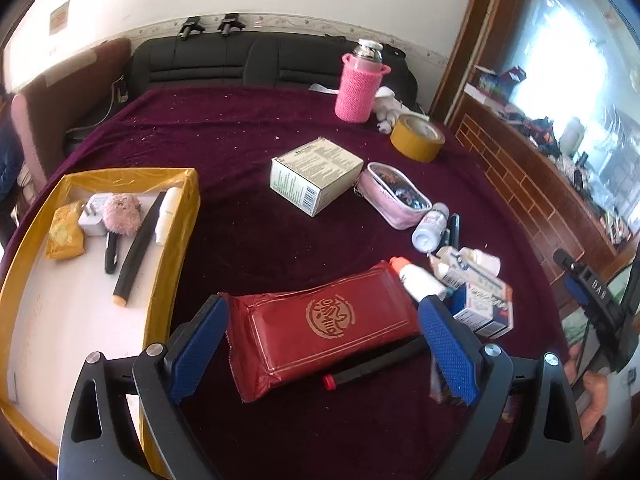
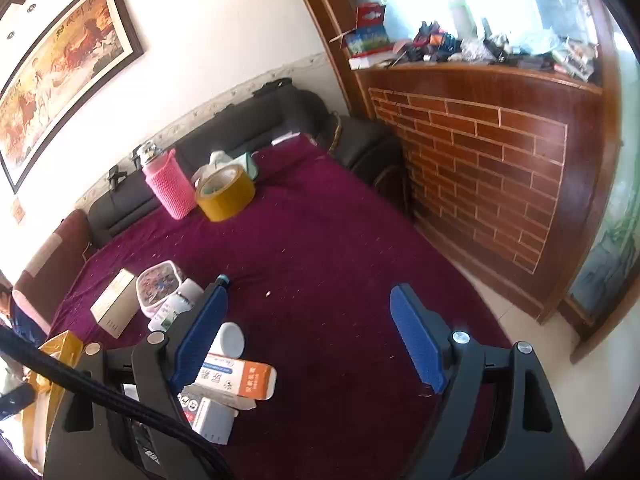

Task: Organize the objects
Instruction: 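Grasp the white bottle with orange cap using the left gripper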

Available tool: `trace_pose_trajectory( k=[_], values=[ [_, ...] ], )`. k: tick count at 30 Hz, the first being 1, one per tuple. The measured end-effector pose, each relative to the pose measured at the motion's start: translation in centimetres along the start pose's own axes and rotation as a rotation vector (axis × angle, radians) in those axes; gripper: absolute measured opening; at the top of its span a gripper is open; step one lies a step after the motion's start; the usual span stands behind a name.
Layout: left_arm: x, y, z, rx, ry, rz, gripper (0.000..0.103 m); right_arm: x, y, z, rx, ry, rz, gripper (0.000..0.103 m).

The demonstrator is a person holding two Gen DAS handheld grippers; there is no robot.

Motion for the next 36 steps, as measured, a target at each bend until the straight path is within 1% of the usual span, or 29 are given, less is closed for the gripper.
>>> trace_pose_trajectory(
  k=[1, 2, 3, 5, 6, 9, 10, 13, 16, 17, 18, 20, 21, 22, 23, 25, 30, 34, 36],
  values=[
    [0.0, -0.1, 0.6, 0.005, 0.011, 0.035, 0.093, 0.2, 0.2, 0.4, 0.007, 0.017, -0.009, 0.084],
    [0.0, -0.4, 1.4, 0.006, 0.027, 0.091, 0.093, 0.4, 0.2, 0.5, 0.005, 0.027, -0.011, 0.084],
    [-0.1, -0.5, 2.2, -0.012, 0.047, 0.144, 0.093, 0.5, 0.3, 0.7, 0.000, 0.036, -0.010, 0.084],
    [-0.3, -0.3, 3.3, -0.054, 0.078, 0.202, 0.093, 0.5, 0.1, 0.8, 0.005, 0.037, -0.010, 0.084],
    [-0.5, -0.3, 3.6, -0.048, 0.085, 0.200, 0.093, 0.5, 0.0, 0.8, 0.013, 0.034, -0.012, 0.084],
    [-1.1, -0.9, 4.4, 0.083, 0.108, 0.146, 0.092, 0.9, 0.0, 1.4, 0.028, 0.055, -0.021, 0.084],
    [-1.3, -1.3, 5.0, 0.114, 0.120, 0.127, 0.092, 1.0, 0.1, 1.6, 0.030, 0.064, -0.024, 0.084],
    [-1.7, -2.7, 7.1, 0.139, 0.149, 0.105, 0.092, 1.2, 0.2, 1.8, 0.036, 0.072, -0.040, 0.084],
    [-1.8, -4.7, 9.1, 0.221, 0.162, 0.080, 0.092, 1.3, 0.5, 1.6, 0.049, 0.056, -0.066, 0.084],
    [-1.7, -5.3, 9.7, 0.235, 0.165, 0.087, 0.092, 1.4, 0.7, 1.5, 0.055, 0.052, -0.075, 0.084],
    [-1.6, -5.7, 10.4, 0.231, 0.173, 0.097, 0.091, 1.4, 0.8, 1.5, 0.063, 0.046, -0.087, 0.084],
    [-1.3, -6.4, 12.0, 0.212, 0.218, 0.131, 0.069, 1.4, 1.0, 1.5, 0.071, 0.040, -0.101, 0.084],
    [-1.1, -6.5, 12.5, 0.204, 0.240, 0.140, 0.042, 1.4, 1.1, 1.5, 0.071, 0.039, -0.105, 0.084],
    [-0.9, -6.6, 13.0, 0.197, 0.263, 0.149, 0.027, 1.5, 1.2, 1.5, 0.068, 0.040, -0.109, 0.084],
    [-0.8, -6.5, 13.2, 0.198, 0.277, 0.145, 0.026, 1.6, 1.2, 1.5, 0.067, 0.041, -0.111, 0.084],
    [-0.7, -6.3, 13.4, 0.195, 0.279, 0.138, 0.023, 1.6, 1.4, 1.5, 0.061, 0.047, -0.117, 0.084],
    [-0.7, -6.5, 14.6, 0.181, 0.293, 0.135, 0.023, 1.8, 1.8, 1.5, 0.050, 0.048, -0.130, 0.084],
    [-0.9, -6.9, 15.0, 0.139, 0.254, 0.185, 0.023, 1.9, 2.0, 1.5, 0.055, 0.040, -0.142, 0.084],
    [-1.0, -6.5, 14.5, 0.156, 0.229, 0.164, 0.022, 1.9, 2.0, 1.4, 0.067, 0.029, -0.149, 0.084]
  ],
)
Point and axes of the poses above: each gripper's, at about its wrist camera, not at the fingertips, and z roughly the way its jaws point, y to its left, x to its underside, the point moved 7 cm from there along z, roughly the way its jaws point, and after that the axes turned 15 degrees about x, right-handed, at the moved point
